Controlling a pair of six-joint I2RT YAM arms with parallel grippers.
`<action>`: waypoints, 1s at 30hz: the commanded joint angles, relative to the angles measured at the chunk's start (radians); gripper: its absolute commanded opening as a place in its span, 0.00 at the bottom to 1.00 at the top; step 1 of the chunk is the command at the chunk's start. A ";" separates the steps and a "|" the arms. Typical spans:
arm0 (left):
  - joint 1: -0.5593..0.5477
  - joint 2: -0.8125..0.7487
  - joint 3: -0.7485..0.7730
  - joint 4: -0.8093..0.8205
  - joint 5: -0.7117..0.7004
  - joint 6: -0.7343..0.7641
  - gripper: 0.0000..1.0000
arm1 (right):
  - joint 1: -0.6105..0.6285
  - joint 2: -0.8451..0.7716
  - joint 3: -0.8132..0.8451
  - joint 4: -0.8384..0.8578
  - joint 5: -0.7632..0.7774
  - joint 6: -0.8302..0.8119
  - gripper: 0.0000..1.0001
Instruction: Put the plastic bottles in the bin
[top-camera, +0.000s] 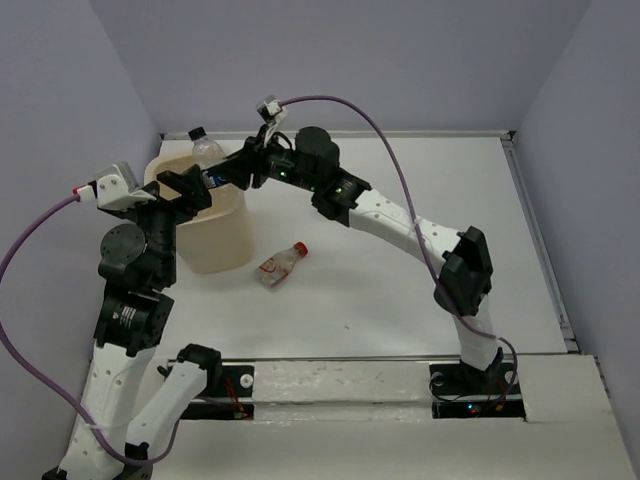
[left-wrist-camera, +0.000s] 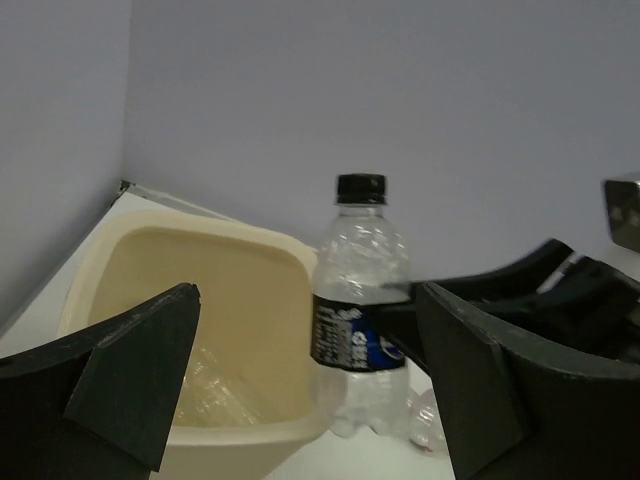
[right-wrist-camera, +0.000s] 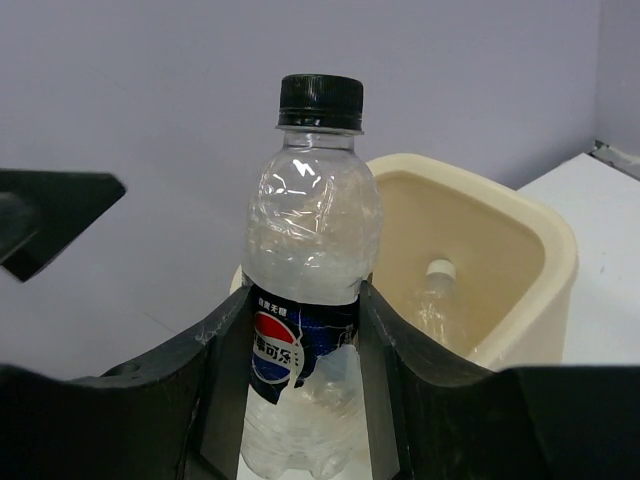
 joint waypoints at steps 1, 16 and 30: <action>0.006 -0.044 0.020 -0.110 0.140 -0.009 0.99 | 0.029 0.144 0.244 -0.033 -0.012 -0.016 0.39; -0.042 0.030 -0.016 -0.311 0.766 0.114 0.99 | -0.173 -0.182 -0.213 -0.065 -0.098 -0.046 0.39; -0.538 0.509 0.003 -0.334 0.078 0.090 0.99 | -0.501 -0.017 -0.191 -0.672 -0.172 -0.650 0.87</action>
